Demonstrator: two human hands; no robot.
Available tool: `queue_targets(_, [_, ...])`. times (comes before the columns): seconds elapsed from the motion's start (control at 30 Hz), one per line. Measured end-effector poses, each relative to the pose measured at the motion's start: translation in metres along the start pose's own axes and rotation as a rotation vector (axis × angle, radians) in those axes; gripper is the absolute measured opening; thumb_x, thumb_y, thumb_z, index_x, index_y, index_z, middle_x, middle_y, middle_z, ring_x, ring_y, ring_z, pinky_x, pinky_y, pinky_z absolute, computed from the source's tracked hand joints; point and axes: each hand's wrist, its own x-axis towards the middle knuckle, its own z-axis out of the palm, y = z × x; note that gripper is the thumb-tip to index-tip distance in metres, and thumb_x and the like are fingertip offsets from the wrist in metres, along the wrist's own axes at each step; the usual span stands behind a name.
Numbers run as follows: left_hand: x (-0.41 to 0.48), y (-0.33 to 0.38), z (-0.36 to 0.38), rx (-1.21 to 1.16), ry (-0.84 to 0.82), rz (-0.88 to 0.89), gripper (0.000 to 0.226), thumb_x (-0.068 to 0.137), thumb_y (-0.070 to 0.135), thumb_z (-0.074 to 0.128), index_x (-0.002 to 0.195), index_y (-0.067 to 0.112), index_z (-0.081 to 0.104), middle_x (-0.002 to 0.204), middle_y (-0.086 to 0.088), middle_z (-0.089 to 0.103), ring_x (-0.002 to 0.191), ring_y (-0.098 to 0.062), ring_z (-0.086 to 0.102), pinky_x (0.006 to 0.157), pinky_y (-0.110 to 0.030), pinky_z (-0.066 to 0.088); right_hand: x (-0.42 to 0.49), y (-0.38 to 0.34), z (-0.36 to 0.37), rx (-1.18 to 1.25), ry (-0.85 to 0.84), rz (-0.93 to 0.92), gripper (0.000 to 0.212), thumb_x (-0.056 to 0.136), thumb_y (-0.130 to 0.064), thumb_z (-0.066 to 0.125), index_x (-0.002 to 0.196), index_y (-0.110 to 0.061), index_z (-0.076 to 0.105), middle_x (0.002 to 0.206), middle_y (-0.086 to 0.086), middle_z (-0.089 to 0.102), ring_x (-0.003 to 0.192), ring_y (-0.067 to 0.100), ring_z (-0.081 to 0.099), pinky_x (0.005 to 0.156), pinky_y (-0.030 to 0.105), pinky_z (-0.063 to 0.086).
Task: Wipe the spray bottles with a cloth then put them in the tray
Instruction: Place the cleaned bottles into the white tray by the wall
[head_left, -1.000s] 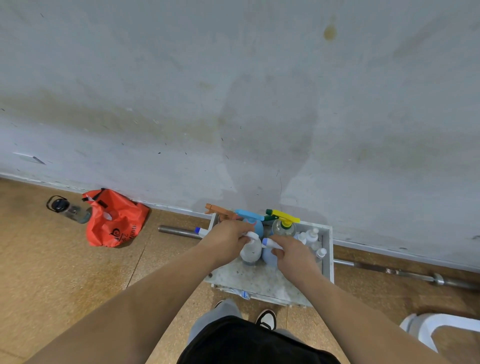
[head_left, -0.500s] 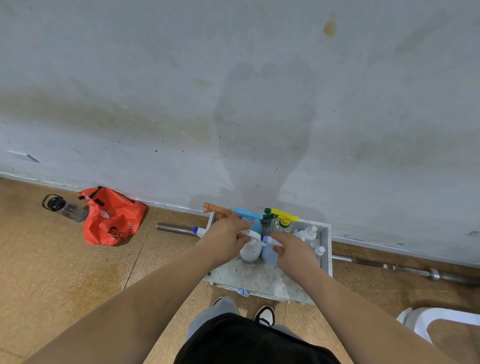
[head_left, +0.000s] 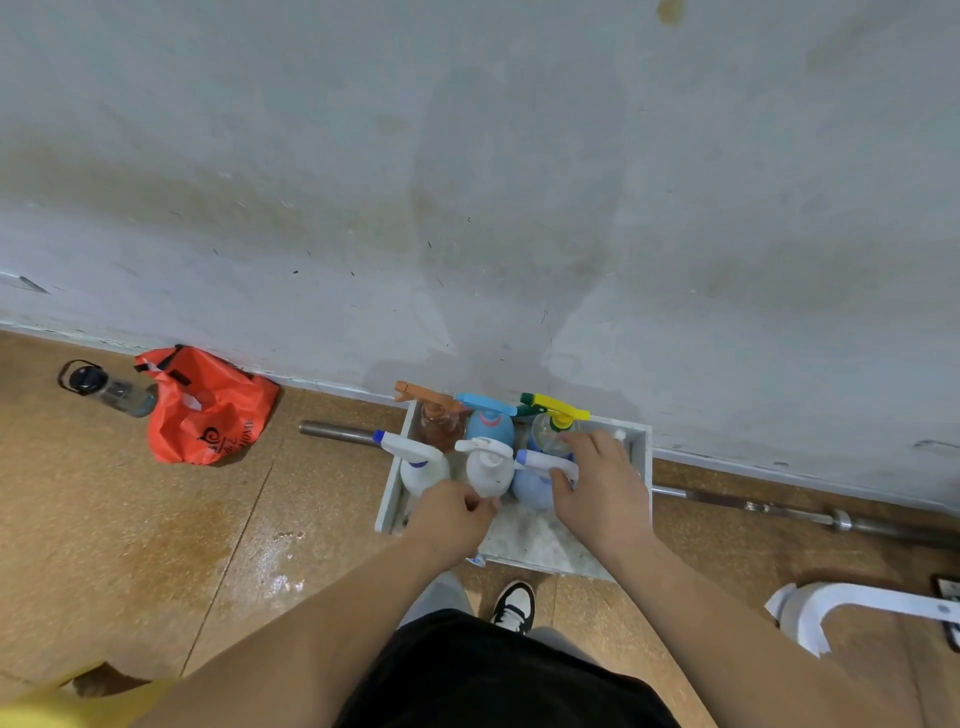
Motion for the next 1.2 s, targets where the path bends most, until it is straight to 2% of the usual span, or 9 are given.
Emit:
queue_targets(0.07, [0.003,0.002,0.013,-0.087,0.033,-0.025,0.053,0.097,0.048,0.063,0.071,0.002,0.064,0.073,-0.019,0.072,0.055,-0.020,0.071,0.067,-0.041,0.061,-0.009,0.003,-0.003,0.026,0.102,0.038,0.023,0.083,-0.022,0.076,0.102,-0.016,0.063,0.098,0.000,0.059,0.090,0.026,0.059,0.065,0.035,0.049])
queue_targets(0.2, [0.011,0.009,0.020,-0.126,0.097,-0.064,0.057,0.096,0.056,0.060,0.059,0.013,0.055,0.053,-0.006,0.056,0.053,-0.020,0.069,0.053,-0.026,0.047,-0.023,0.003,-0.005,0.068,-0.069,0.131,0.006,0.094,-0.033,0.062,0.092,-0.027,0.060,0.087,-0.013,0.053,0.078,0.014,0.055,0.061,0.031,0.044])
queue_targets(0.43, [0.024,0.007,0.015,-0.085,0.107,-0.065,0.057,0.095,0.058,0.060,0.060,0.013,0.060,0.058,-0.010,0.062,0.064,-0.031,0.072,0.068,-0.044,0.061,-0.028,0.005,0.001,0.076,-0.245,0.145,0.010,0.096,-0.037,0.056,0.089,-0.032,0.061,0.078,-0.008,0.065,0.074,0.012,0.062,0.062,0.031,0.049])
queue_targets(0.63, [0.022,-0.002,0.021,0.051,0.090,-0.026,0.049,0.098,0.037,0.064,0.056,0.018,0.046,0.052,0.002,0.047,0.054,-0.020,0.049,0.051,-0.029,0.036,-0.022,0.007,0.006,0.095,-0.311,0.097,0.008,0.092,-0.034,0.056,0.086,-0.032,0.062,0.070,-0.009,0.063,0.070,0.013,0.062,0.064,0.034,0.054])
queue_targets(0.73, [0.017,-0.002,0.026,0.101,-0.018,-0.047,0.047,0.094,0.038,0.066,0.055,0.016,0.049,0.052,-0.002,0.052,0.050,-0.018,0.051,0.052,-0.028,0.042,-0.020,0.007,0.008,0.100,-0.331,0.108,0.009,0.093,-0.035,0.057,0.088,-0.032,0.064,0.073,-0.009,0.065,0.072,0.013,0.062,0.064,0.032,0.053])
queue_targets(0.9, [0.010,0.009,0.031,-0.003,-0.308,-0.044,0.015,0.090,0.020,0.061,0.092,0.009,0.071,0.078,-0.013,0.076,0.061,-0.021,0.070,0.063,-0.037,0.063,-0.019,0.013,0.000,0.099,-0.350,0.138,0.013,0.093,-0.036,0.057,0.086,-0.029,0.065,0.073,-0.007,0.066,0.072,0.014,0.062,0.061,0.030,0.051])
queue_targets(0.97, [0.010,0.013,0.036,0.106,-0.457,-0.016,0.036,0.086,0.015,0.063,0.122,0.018,0.061,0.092,-0.007,0.075,0.067,-0.013,0.067,0.060,-0.029,0.057,-0.019,0.018,-0.006,0.074,-0.346,0.158,0.016,0.094,-0.039,0.055,0.084,-0.030,0.062,0.073,-0.007,0.065,0.073,0.014,0.061,0.057,0.026,0.043])
queue_targets(1.1, [0.013,0.024,0.053,0.108,-0.320,0.079,0.008,0.084,0.025,0.063,0.079,0.018,0.063,0.079,-0.006,0.063,0.069,-0.011,0.055,0.081,-0.040,0.060,-0.029,0.032,-0.014,0.085,-0.331,0.250,0.017,0.093,-0.041,0.054,0.083,-0.029,0.060,0.073,-0.007,0.064,0.073,0.015,0.061,0.062,0.028,0.047])
queue_targets(1.2, [0.014,0.040,0.058,0.079,-0.282,0.130,0.030,0.088,0.032,0.060,0.062,0.020,0.051,0.062,0.004,0.052,0.066,-0.014,0.054,0.080,-0.045,0.057,-0.035,0.040,-0.018,0.136,-0.302,0.320,0.017,0.092,-0.039,0.054,0.084,-0.028,0.063,0.070,-0.006,0.064,0.070,0.014,0.060,0.062,0.030,0.050])
